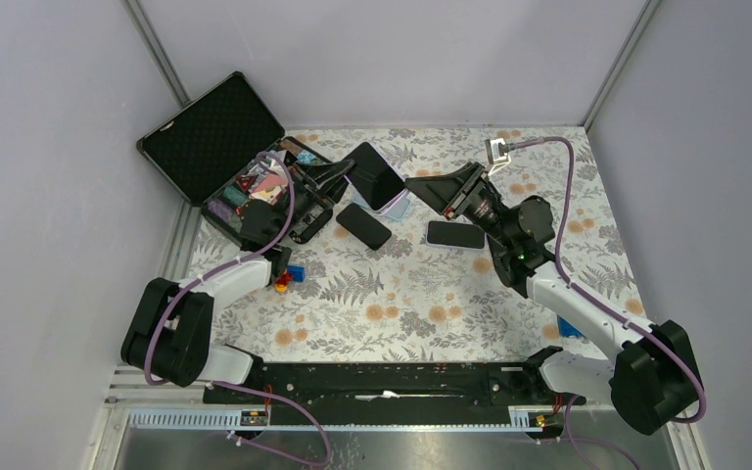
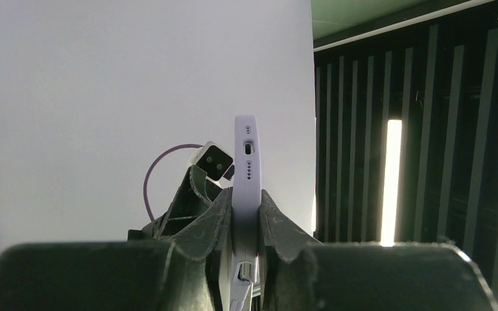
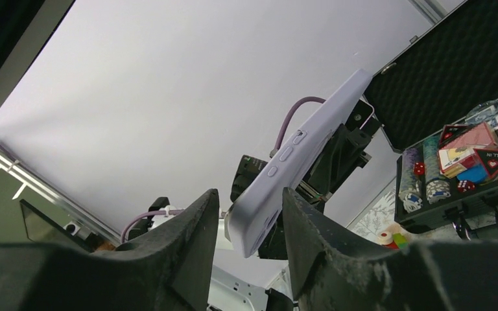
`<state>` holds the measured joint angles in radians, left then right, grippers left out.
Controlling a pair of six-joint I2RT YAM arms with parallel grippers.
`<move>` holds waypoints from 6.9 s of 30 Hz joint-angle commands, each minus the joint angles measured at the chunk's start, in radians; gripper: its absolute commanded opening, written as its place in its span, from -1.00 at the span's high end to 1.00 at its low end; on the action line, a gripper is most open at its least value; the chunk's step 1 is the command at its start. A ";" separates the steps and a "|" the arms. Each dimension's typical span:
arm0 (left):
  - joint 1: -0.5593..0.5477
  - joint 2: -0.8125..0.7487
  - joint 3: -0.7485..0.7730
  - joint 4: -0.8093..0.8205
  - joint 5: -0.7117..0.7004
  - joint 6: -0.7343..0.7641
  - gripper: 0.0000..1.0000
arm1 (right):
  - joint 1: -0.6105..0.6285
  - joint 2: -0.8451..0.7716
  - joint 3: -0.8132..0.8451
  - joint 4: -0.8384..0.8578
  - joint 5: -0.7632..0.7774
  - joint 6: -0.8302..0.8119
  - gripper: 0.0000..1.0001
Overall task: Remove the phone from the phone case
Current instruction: Remove the phone case from the phone.
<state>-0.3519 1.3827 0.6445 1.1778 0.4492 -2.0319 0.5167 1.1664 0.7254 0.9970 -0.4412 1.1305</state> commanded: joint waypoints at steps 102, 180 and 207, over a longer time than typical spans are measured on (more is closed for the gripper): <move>0.024 -0.238 -0.117 -0.307 -0.046 0.640 -0.64 | 0.118 0.105 -0.091 0.112 0.113 -0.038 1.00; -0.531 0.021 0.368 -1.485 -0.731 1.787 0.39 | 0.119 0.273 -0.174 -0.305 0.078 0.217 1.00; -0.532 -0.131 0.506 -1.544 -1.130 1.922 1.00 | 0.160 0.232 -0.128 -0.549 0.180 0.008 1.00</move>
<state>-0.8909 1.4097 1.0882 -0.4004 -0.4366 -0.2058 0.6357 1.4414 0.5423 0.4847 -0.3103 1.2617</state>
